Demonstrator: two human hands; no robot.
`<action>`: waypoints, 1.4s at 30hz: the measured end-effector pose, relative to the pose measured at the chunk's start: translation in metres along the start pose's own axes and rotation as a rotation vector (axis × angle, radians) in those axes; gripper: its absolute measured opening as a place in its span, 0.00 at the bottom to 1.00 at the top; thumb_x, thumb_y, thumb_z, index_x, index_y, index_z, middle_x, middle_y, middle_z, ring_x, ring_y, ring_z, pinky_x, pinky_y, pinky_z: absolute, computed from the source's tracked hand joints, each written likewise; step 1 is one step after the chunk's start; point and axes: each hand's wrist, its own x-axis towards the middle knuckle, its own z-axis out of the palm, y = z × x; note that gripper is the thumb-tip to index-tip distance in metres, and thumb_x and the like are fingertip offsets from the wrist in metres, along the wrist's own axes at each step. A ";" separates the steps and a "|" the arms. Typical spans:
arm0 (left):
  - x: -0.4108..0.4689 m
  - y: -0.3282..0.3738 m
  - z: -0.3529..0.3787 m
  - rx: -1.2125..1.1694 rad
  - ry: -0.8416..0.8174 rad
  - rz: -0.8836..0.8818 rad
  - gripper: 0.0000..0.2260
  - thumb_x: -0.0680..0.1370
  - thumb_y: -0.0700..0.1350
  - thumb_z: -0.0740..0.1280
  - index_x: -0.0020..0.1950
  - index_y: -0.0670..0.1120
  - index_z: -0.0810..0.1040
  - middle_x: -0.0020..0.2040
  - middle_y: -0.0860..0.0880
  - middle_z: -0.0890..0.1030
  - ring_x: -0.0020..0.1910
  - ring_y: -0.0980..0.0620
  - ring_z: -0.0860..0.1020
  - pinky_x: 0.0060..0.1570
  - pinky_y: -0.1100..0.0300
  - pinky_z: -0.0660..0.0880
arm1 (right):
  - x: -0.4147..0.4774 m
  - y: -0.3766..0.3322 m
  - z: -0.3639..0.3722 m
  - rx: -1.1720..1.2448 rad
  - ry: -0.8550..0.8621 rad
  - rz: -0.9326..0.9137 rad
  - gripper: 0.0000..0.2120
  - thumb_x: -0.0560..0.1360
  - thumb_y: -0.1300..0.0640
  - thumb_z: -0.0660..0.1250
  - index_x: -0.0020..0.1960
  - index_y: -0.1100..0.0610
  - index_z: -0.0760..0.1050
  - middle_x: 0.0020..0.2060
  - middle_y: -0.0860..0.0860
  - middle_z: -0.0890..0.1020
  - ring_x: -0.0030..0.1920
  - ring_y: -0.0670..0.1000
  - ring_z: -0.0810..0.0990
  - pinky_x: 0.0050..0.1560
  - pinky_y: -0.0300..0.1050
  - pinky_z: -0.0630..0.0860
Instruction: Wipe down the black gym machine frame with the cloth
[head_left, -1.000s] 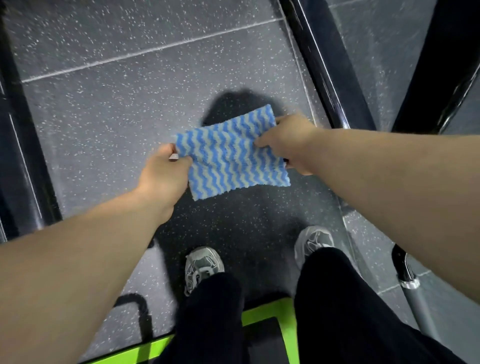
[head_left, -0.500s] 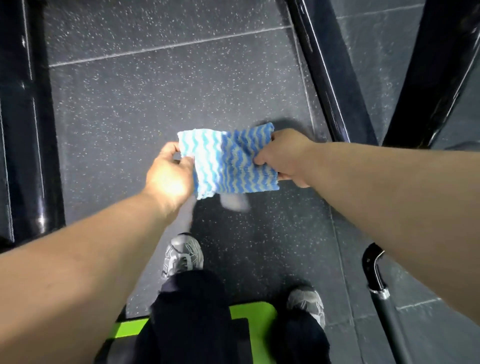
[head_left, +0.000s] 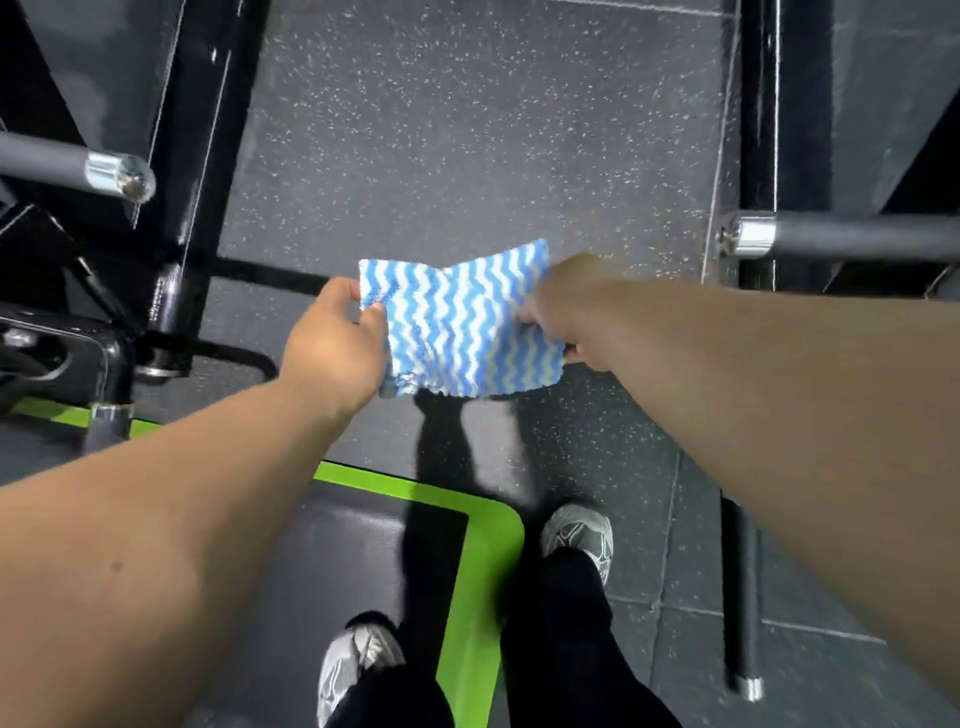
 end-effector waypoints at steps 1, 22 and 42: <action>-0.006 -0.013 -0.002 0.019 -0.028 -0.019 0.08 0.81 0.46 0.58 0.57 0.47 0.71 0.45 0.48 0.78 0.38 0.51 0.73 0.38 0.60 0.66 | -0.007 0.006 0.007 -0.013 -0.022 -0.012 0.12 0.76 0.59 0.65 0.58 0.61 0.75 0.57 0.60 0.79 0.58 0.60 0.79 0.57 0.57 0.78; -0.155 -0.234 0.037 0.206 -0.080 0.007 0.05 0.82 0.47 0.56 0.53 0.47 0.68 0.40 0.46 0.74 0.42 0.43 0.70 0.41 0.57 0.62 | -0.149 0.190 0.180 0.108 -0.014 0.154 0.10 0.76 0.64 0.65 0.58 0.61 0.76 0.52 0.60 0.81 0.49 0.57 0.82 0.42 0.50 0.82; -0.254 -0.369 0.089 0.220 -0.028 0.008 0.07 0.83 0.49 0.54 0.55 0.47 0.68 0.40 0.50 0.73 0.34 0.51 0.69 0.34 0.56 0.65 | -0.177 0.340 0.286 0.100 -0.103 -0.055 0.11 0.75 0.59 0.67 0.57 0.59 0.75 0.57 0.60 0.80 0.55 0.59 0.81 0.51 0.54 0.81</action>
